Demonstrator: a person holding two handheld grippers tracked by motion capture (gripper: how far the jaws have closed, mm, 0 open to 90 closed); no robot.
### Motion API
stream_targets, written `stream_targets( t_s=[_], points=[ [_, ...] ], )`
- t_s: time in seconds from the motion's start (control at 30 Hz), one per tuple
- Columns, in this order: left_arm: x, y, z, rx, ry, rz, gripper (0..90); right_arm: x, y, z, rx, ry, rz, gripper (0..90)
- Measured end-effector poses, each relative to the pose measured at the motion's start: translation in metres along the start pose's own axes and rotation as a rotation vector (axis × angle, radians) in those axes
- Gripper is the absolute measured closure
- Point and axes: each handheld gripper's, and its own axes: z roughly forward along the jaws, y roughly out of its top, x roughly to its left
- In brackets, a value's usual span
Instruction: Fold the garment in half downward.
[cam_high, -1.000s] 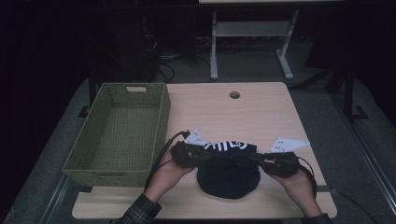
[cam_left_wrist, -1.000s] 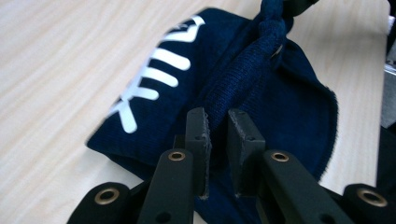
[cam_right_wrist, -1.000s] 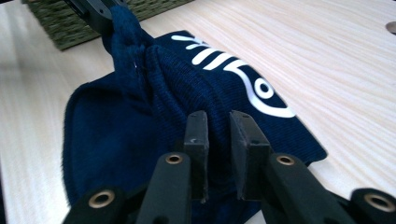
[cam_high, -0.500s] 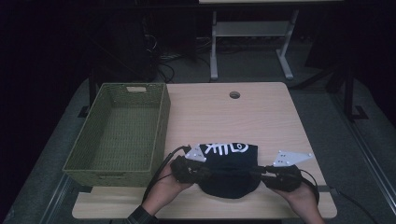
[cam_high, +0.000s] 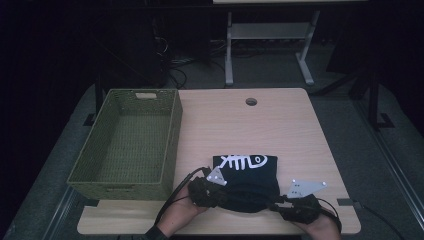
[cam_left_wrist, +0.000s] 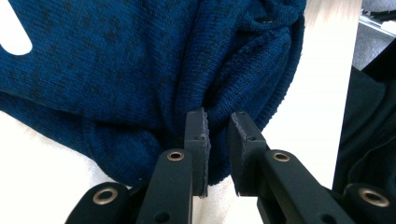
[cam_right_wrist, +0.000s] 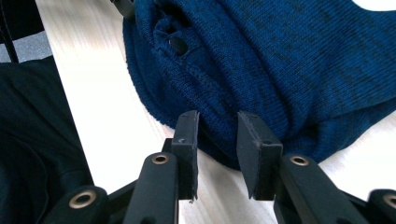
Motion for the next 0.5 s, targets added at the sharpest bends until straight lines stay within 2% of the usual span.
stream_targets(
  t_s=[0.03, 0.13, 0.2, 0.23, 0.27, 0.4, 0.5],
  points=[
    [-0.001, -0.001, 0.001, -0.009, -0.002, -0.018, 78.6, 0.000, -0.001, 0.000, 0.000, 0.003, 0.000, 68.6],
    [0.000, -0.004, 0.003, 0.010, -0.007, -0.014, 78.4, 0.000, -0.002, 0.002, 0.007, 0.013, 0.004, 68.1],
    [-0.002, -0.005, 0.001, 0.005, -0.005, -0.018, 77.7, 0.001, -0.002, 0.002, 0.011, 0.013, -0.001, 66.5],
    [-0.001, -0.005, -0.001, 0.011, -0.006, -0.006, 77.0, 0.001, -0.001, 0.001, 0.009, 0.013, -0.002, 65.0],
    [-0.003, -0.005, -0.002, -0.008, -0.006, -0.025, 76.4, 0.001, -0.001, -0.001, 0.005, 0.012, 0.005, 64.0],
    [-0.003, -0.007, -0.013, -0.026, -0.017, -0.030, 73.2, -0.001, -0.002, -0.010, -0.029, -0.003, 0.009, 61.1],
    [0.001, -0.008, -0.025, -0.037, 0.002, -0.034, 70.0, -0.004, -0.004, -0.019, -0.053, -0.024, 0.026, 60.7]
  ],
)
